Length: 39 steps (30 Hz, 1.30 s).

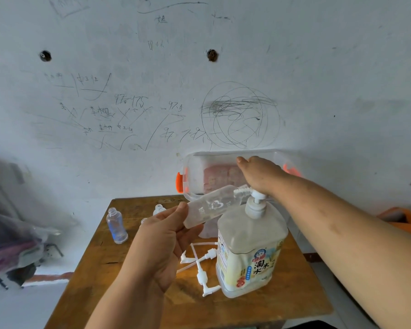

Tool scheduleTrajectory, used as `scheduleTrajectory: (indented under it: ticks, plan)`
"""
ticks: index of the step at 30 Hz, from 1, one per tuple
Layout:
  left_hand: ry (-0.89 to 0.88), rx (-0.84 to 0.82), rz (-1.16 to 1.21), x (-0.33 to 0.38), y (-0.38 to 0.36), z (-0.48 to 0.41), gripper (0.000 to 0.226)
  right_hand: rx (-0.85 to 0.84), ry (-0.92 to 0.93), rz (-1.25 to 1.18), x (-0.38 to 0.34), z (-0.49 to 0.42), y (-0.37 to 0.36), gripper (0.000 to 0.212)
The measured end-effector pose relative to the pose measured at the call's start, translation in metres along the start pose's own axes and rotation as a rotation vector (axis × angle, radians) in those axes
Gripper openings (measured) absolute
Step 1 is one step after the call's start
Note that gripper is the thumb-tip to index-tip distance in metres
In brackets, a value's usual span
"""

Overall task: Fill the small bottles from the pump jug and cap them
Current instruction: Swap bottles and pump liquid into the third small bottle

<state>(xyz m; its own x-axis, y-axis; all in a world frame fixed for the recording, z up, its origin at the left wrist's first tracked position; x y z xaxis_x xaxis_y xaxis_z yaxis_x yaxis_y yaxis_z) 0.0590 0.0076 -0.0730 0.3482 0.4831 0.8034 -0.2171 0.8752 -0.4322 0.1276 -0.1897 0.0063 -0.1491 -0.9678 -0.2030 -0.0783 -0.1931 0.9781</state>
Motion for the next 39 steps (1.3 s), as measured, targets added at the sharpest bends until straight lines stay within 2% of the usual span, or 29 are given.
scheduleTrajectory:
  ticks: [9,13,19,25,31,39]
  plan:
    - [0.065,0.050,-0.019,-0.011,0.004,-0.007,0.028,0.051,0.015,0.135,0.004,-0.006,-0.015,0.040]
    - [0.081,0.073,-0.027,-0.012,0.005,-0.004,0.019,0.088,0.037,0.146,0.002,-0.004,-0.014,0.042]
    - [0.020,0.026,-0.026,-0.001,0.003,0.004,0.025,0.060,0.002,-0.014,0.000,0.006,0.006,0.041]
    - [-0.030,-0.034,-0.016,0.004,0.001,0.002,0.030,0.021,0.038,0.131,-0.003,-0.005,-0.002,0.043]
    - [-0.007,-0.035,-0.013,-0.001,0.000,0.002,0.017,0.033,-0.015,0.077,0.003,-0.009,-0.004,0.038]
    - [0.047,0.012,-0.004,-0.009,0.004,-0.001,0.027,0.071,-0.022,0.061,0.005,0.000,-0.013,0.029]
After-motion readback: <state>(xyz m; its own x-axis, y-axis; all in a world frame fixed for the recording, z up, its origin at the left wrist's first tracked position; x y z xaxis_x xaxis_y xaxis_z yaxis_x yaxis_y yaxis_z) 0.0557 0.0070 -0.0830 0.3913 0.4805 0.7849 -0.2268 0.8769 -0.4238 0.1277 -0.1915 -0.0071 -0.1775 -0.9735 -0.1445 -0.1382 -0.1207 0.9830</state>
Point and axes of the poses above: each hand's wrist, its own z-axis away from the middle knuckle, its own y-axis out of the back of the hand, x = y × z, the point moved 9 cm from there along -z, towards the middle knuckle, and after that the axes turned 7 degrees about x, right-handed, at the moved point
